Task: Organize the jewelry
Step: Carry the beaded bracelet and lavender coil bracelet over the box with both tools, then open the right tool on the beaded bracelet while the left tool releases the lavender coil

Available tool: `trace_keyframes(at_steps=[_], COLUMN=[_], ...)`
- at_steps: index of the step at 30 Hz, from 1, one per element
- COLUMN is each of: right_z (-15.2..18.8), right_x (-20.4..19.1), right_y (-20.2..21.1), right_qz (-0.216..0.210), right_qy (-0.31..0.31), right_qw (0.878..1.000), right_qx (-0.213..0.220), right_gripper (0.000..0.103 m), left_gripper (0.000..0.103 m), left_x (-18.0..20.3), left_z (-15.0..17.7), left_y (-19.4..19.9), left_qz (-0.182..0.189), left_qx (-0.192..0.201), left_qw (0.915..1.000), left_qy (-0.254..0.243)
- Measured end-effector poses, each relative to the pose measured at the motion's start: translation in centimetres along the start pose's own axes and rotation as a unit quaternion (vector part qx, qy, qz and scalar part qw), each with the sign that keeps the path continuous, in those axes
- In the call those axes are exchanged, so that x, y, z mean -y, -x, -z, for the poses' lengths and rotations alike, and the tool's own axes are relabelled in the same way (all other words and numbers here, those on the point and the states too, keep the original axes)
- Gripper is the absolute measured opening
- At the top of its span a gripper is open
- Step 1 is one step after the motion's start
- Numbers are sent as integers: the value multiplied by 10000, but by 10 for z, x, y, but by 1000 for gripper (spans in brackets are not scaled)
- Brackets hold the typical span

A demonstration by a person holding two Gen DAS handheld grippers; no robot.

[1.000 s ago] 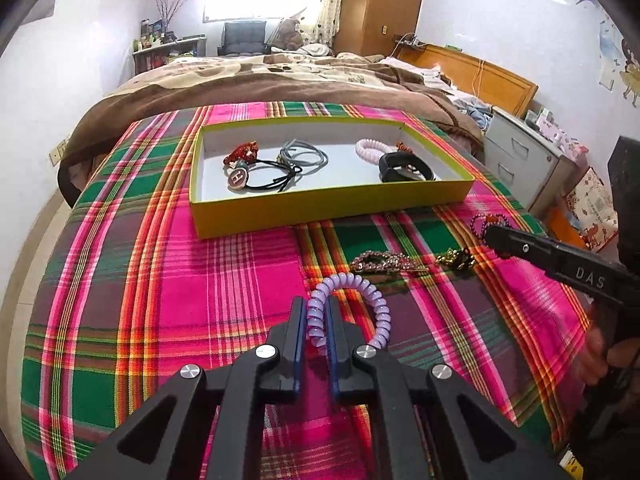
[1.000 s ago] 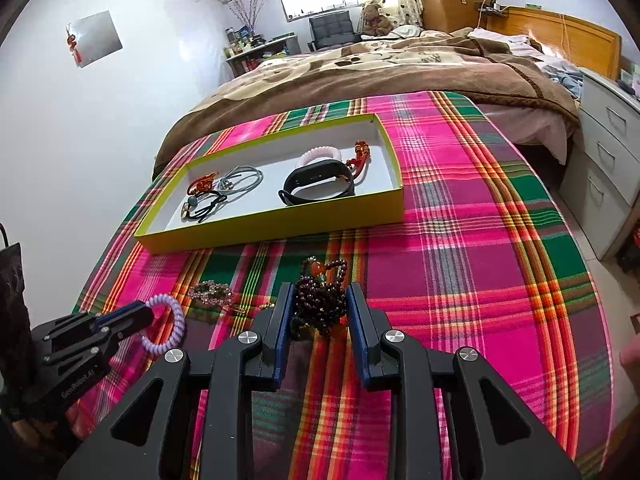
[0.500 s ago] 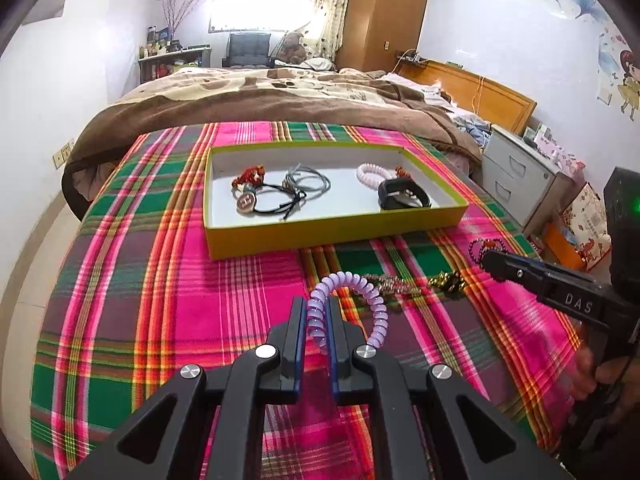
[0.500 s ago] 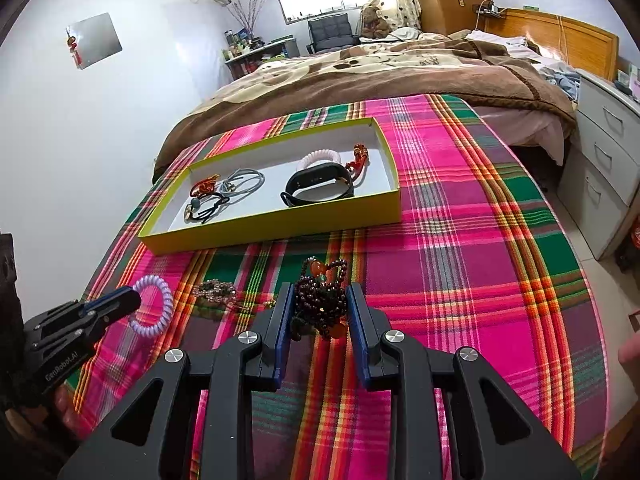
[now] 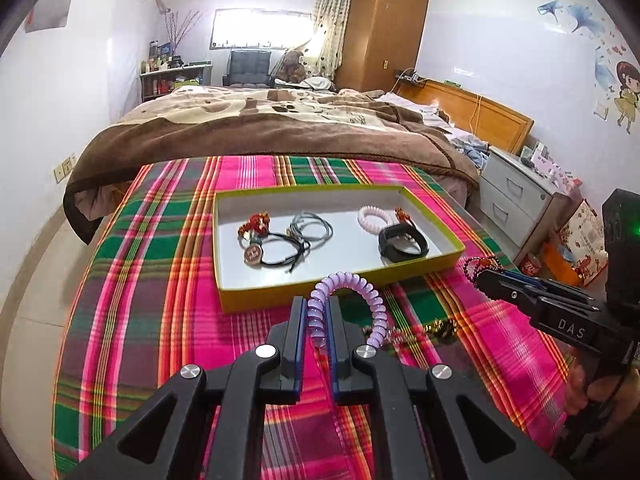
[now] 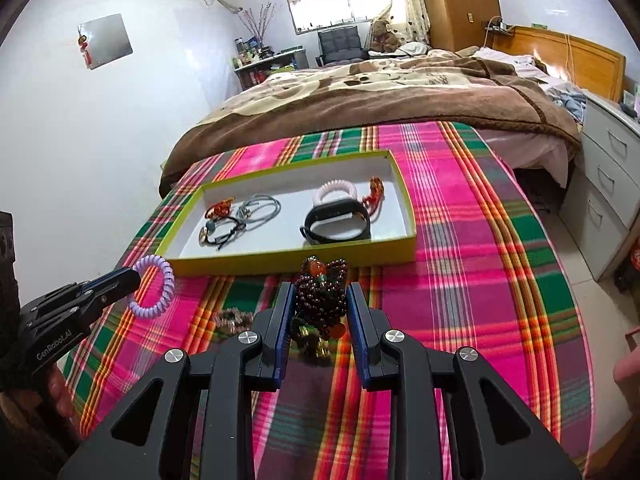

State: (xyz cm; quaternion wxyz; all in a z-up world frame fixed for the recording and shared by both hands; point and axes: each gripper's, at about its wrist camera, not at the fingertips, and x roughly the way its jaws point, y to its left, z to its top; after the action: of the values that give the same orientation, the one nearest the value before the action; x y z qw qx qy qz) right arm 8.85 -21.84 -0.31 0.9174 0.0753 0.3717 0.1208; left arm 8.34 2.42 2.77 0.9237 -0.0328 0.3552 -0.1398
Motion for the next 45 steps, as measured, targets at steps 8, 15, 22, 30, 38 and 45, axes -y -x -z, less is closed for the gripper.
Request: trace_keyframes(at_steps=[8,15,22,30,38,45], right_z=[-28,-60,-88,-97,-98,-96], right_x=[-9,-14,-18,-21,-22,-22], right_y=[-11,-35,-72,-116,-146,-159], right_qz=[-81,-129,-202,-179,-117,-15], right_qy=[142,199,265,396,524,584], right_qw=[9998,9996,9994,9985,9967,9953], right_qx=[102,128,-34,-330,-603,-775], right_gripper=[27,27,27,27,27,27], left_gripper=[9,9,9,9,9,9], left_x=[-12,-20,-26,-33,-41,-43], left_z=[-20,-41,-52,-53,-50,-51], left_y=[-10,-36,-72,-99,-115,-118], left_qz=[68,102,94,-25,-22,12], left_qx=[10,-126,-351,-575,-773,-809], left_qw=[9999,9997,9990,9980,9964,9961], left_qy=[124,203,241,247,333,355])
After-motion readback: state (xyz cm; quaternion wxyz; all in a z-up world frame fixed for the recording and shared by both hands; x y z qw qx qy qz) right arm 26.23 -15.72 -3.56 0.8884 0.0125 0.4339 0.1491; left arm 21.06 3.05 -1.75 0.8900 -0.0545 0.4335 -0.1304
